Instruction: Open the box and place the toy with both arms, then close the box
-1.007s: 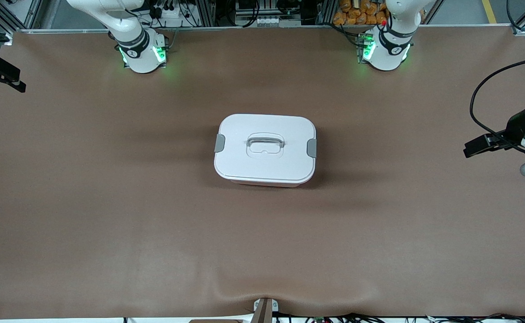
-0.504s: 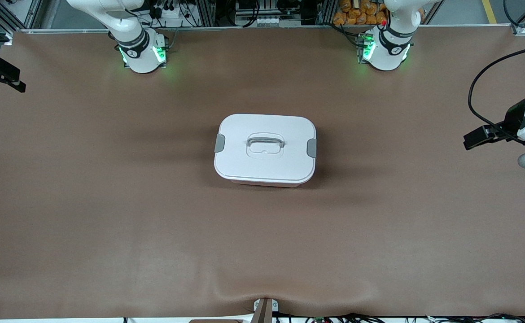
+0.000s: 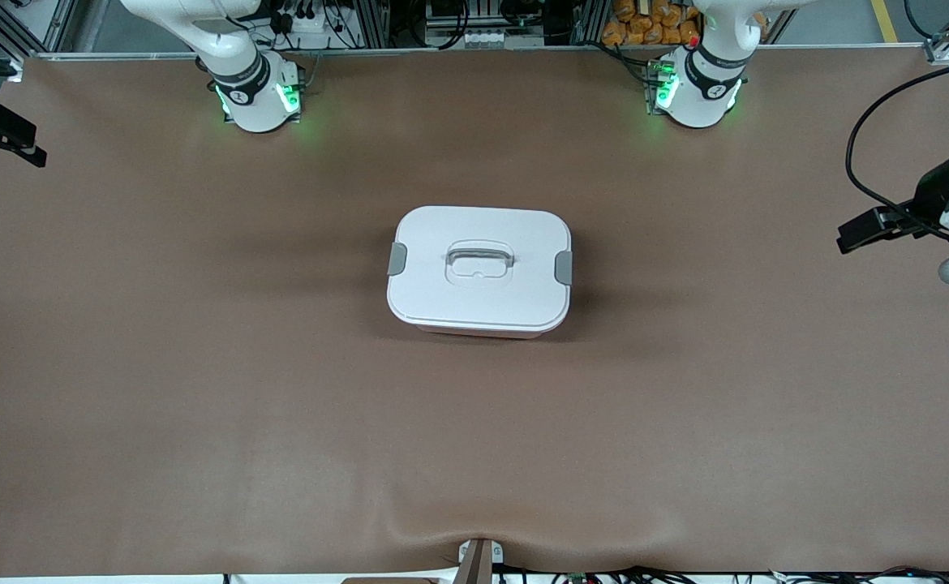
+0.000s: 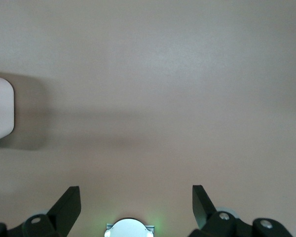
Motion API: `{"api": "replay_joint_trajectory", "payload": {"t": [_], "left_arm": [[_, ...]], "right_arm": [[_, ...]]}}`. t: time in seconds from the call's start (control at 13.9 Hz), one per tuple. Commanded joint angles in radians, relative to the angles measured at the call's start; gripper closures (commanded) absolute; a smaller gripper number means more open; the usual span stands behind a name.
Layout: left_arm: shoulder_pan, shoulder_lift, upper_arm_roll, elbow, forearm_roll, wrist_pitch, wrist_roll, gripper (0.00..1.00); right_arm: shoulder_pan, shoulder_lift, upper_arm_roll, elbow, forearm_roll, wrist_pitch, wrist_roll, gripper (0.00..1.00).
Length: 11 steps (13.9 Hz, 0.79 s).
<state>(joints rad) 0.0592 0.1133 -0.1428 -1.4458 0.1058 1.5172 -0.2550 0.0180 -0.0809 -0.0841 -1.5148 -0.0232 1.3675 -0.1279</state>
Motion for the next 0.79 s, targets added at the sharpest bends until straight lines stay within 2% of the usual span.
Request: {"api": "replay_joint_trajectory", "payload": {"t": [0.0, 0.72], "left_arm": [[-0.029, -0.049, 0.043, -0.047, -0.035, -0.002, 0.029, 0.00], [-0.024, -0.038, 0.042, -0.016, -0.034, -0.003, 0.062, 0.00]], "right_arm": [[0.000, 0.001, -0.005, 0.013, 0.017, -0.007, -0.007, 0.00], [0.000, 0.001, -0.005, 0.013, 0.017, -0.008, -0.009, 0.00]]}}
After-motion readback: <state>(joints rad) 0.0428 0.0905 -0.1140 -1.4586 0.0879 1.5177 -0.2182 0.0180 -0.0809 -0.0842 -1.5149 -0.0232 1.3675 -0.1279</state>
